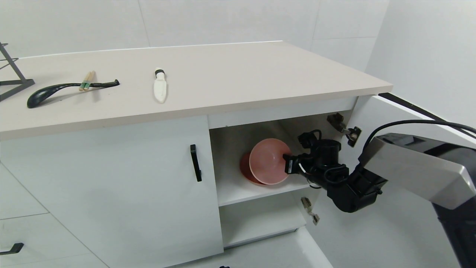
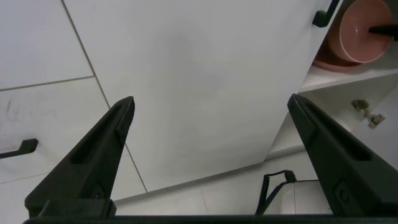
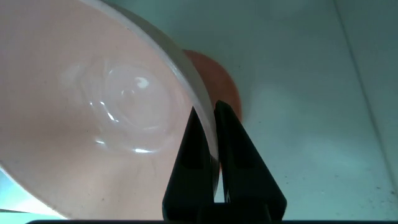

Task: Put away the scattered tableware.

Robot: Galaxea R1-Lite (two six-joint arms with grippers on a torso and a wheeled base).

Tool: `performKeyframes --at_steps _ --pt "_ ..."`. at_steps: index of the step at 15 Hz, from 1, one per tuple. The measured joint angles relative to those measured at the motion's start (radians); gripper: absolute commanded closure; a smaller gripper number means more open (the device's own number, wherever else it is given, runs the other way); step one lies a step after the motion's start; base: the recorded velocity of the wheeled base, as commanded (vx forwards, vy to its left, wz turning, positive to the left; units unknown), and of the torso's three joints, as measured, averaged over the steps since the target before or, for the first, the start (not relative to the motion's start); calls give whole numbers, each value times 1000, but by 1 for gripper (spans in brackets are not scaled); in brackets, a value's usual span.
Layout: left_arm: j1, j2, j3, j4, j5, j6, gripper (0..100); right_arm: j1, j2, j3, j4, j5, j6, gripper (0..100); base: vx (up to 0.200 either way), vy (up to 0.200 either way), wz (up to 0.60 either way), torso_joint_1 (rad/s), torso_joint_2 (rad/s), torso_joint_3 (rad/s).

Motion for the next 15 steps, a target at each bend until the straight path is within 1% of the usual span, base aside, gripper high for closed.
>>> performKeyframes --at_steps 3,6,10,11,15 --pt "0 0 0 0 0 -1 0 1 17 -14 -2 0 -2 100 0 0 0 0 0 0" --pt "0 0 0 0 0 -3 0 1 33 -21 -10 0 -46 100 0 0 0 0 0 0" --pt "0 -2 0 0 1 -3 0 0 42 -25 -16 0 -48 100 0 0 0 0 0 0" --pt "0 -2 0 0 1 -3 0 0 44 -30 -17 0 -48 0 0 0 0 0 0 0" --pt "0 -2 0 0 1 -4 0 4 47 -36 -18 0 -48 0 0 0 0 0 0 0"
